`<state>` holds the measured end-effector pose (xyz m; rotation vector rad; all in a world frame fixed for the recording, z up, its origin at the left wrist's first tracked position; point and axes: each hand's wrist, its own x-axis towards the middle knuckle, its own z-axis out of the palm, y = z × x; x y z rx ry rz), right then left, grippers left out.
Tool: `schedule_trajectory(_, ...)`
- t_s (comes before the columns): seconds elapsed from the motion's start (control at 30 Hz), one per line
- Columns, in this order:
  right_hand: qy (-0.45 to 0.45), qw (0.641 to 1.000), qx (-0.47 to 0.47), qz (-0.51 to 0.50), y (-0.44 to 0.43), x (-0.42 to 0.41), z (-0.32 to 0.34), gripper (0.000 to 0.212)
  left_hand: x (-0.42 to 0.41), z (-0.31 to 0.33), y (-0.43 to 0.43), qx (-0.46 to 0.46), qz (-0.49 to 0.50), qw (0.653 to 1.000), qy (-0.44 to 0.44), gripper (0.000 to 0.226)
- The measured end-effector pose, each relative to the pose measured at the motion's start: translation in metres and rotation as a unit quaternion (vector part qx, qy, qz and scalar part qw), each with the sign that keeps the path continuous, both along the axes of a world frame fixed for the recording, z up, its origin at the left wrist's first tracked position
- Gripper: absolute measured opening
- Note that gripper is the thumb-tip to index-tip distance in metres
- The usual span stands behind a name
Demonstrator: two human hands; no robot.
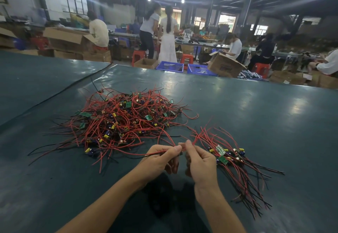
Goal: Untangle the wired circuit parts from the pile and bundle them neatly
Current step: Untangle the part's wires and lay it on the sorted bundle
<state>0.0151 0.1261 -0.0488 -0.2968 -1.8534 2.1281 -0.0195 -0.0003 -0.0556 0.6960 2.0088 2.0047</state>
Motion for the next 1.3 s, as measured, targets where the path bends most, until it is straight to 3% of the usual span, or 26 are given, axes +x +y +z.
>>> schedule_trajectory(0.2, -0.005, 0.98, -0.153, -0.13, 0.044, -0.01, 0.008, 0.03, 0.0, 0.005, -0.002, 0.005, -0.027, 1.0, -0.004, 0.048)
schedule_trajectory(0.33, 0.014, 0.974, -0.164, -0.155, 0.048, -0.01, 0.007, 0.034, 0.001, 0.002, -0.001, 0.007, -0.019, 1.0, -0.009, 0.048)
schedule_trajectory(0.47, 0.016, 0.984, -0.155, -0.086, 0.033, -0.005, 0.007, 0.028, -0.001, 0.002, -0.003, 0.03, -0.003, 0.999, -0.038, 0.051)
schedule_trajectory(0.57, 0.031, 0.996, -0.088, -0.009, 0.018, 0.001, 0.006, 0.034, 0.0, 0.003, -0.002, 0.042, -0.025, 0.998, -0.045, 0.056)
schedule_trajectory(0.7, 0.058, 0.994, 0.019, 0.088, 0.004, 0.007, 0.003, 0.048, 0.003, 0.001, -0.002, 0.017, -0.037, 0.998, -0.04, 0.063)
schedule_trajectory(0.8, 0.064, 0.987, 0.025, 0.142, -0.002, 0.01, 0.003, 0.047, 0.0, 0.001, -0.003, -0.015, -0.008, 0.998, -0.063, 0.068)
schedule_trajectory(1.03, -0.062, 0.996, -0.04, -0.041, 0.011, -0.001, -0.004, 0.055, -0.006, 0.009, -0.007, 0.039, 0.073, 0.991, -0.104, 0.043)
schedule_trajectory(1.1, -0.071, 0.991, -0.094, -0.067, 0.018, -0.005, -0.005, 0.05, -0.006, 0.009, -0.008, 0.026, 0.115, 0.991, -0.062, 0.041)
schedule_trajectory(1.2, -0.068, 0.981, -0.156, -0.092, 0.027, -0.008, -0.006, 0.047, -0.009, 0.004, -0.012, -0.047, 0.209, 0.972, 0.101, 0.034)
schedule_trajectory(1.3, -0.057, 0.973, -0.191, -0.114, 0.034, -0.009, -0.005, 0.045, -0.014, 0.002, -0.022, -0.17, 0.312, 0.876, 0.324, 0.023)
